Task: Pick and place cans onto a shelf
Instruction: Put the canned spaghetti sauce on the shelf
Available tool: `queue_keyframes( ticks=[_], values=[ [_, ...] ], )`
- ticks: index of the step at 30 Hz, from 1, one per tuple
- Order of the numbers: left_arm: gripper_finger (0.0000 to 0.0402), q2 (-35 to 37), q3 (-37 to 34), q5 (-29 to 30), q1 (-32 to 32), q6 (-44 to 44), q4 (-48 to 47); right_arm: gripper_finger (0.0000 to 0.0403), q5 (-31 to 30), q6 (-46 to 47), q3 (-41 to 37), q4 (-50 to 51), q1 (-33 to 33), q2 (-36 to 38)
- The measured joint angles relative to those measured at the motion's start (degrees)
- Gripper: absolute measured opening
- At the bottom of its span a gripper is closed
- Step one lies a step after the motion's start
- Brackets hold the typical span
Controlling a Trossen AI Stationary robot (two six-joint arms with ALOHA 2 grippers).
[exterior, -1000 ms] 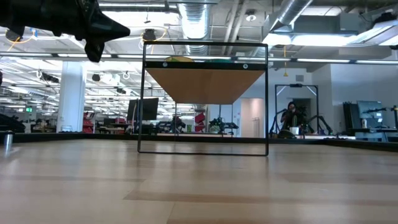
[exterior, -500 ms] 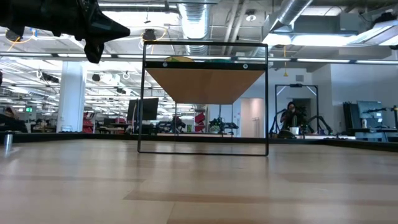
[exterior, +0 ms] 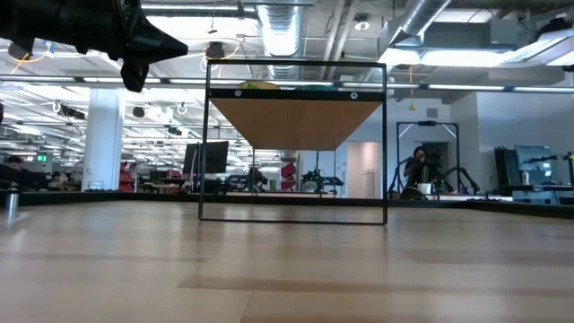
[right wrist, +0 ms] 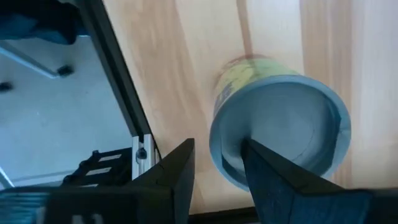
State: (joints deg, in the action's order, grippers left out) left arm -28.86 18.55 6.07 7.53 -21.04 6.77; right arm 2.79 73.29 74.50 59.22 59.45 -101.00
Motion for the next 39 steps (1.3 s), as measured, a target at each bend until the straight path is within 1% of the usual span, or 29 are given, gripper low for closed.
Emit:
queue_keyframes(
  ticks=[2, 4, 6, 10, 11, 17, 20, 23, 29, 33, 36, 39],
  values=[
    [0.0, 0.0, 0.0, 0.35, 0.0, 0.14, -0.18, 0.0153, 0.0, -0.49, 0.97, 2.38, -0.45, -0.85],
    [0.0, 0.0, 0.0, 0.39, 0.0, 0.46, -0.2, 0.0133, -0.15, -1.77, 1.44, 3.62, -0.86, -1.28],
    [0.0, 0.0, 0.0, 0.45, 0.0, 0.46, -0.34, 0.0102, -0.57, -2.74, 1.41, 3.7, -1.24, -1.15],
    [0.0, -0.02, 0.0, 0.61, 0.0, 0.44, -1.03, 0.0025, -1.72, -5.03, 1.16, 4.21, -3.13, 0.07],
    [0.0, 0.0, 0.0, 0.61, 0.0, 0.44, -1.01, 0.0015, -2.28, -5.47, 1.06, 4.46, -3.86, 0.63],
    [0.0, 0.0, 0.0, 0.65, 0.0, 0.42, -1.04, 0.002, -8.32, -7.64, 1.07, 6.82, -9.28, 7.49],
    [0.0, 0.0, 0.0, 0.65, 0.0, 0.42, -1.06, 0.0008, -9.2, -10.35, 1.07, 8.35, -13.16, 11.84],
    [0.0, -0.02, 0.0, 0.66, 0.0, 0.44, -1.04, 0.0008, -9.33, -13.54, 1.11, 9.4, -18.18, 16.37],
    [0.0, -0.02, 0.0, 0.76, 0.0, 0.44, -1.04, 0.0012, -9.24, -19.23, 1.18, 12.42, -30.91, 23.5],
    [0.0, -0.02, 0.0, 0.76, 0.0, 0.42, -1.04, 0.0012, -9.18, -23.64, 1.59, 15.41, -41.3, 26.62],
    [0.0, -0.02, 0.0, 0.76, 0.0, 0.4, -1.04, 0.0014, -9.22, -28.41, 4.63, 17.71, -49.07, 27.33],
    [0.0, -0.01, 0.01, 0.78, 0.0, 0.39, -1.04, 0.0014, -10.63, -35.79, 10.02, 19.71, -56.32, 26.35]
  ],
)
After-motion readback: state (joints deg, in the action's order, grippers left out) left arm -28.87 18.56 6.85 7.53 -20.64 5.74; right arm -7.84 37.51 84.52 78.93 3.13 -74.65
